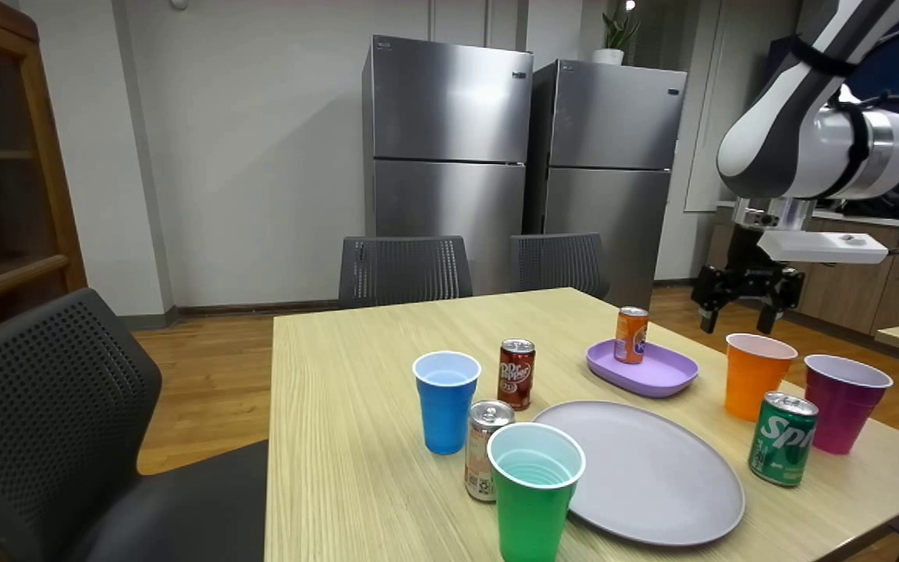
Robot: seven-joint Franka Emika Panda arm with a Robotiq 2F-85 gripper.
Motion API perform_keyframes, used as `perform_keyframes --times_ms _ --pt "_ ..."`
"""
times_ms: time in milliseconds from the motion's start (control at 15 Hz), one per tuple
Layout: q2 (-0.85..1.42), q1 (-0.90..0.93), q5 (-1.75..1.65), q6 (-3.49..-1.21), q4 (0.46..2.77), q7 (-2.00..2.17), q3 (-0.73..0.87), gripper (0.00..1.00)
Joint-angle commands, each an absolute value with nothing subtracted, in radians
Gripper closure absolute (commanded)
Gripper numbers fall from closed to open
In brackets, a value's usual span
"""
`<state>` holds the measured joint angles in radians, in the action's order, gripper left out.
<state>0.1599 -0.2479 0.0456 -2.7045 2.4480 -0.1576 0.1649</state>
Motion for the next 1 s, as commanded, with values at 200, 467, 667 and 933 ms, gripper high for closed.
perform_keyframes --times_ms 200,467,667,933 --pt "0.177 -0.233 0.018 -2.741 2.454 -0.127 0.184 0.00" --pt "0.208 -0.231 0.009 -2.738 2.443 -0.121 0.185 0.00" --pt "0.234 -0.232 0.012 -2.738 2.429 -0.120 0.185 0.00" --pt "0.266 -0.234 0.017 -2.739 2.405 -0.125 0.182 0.26"
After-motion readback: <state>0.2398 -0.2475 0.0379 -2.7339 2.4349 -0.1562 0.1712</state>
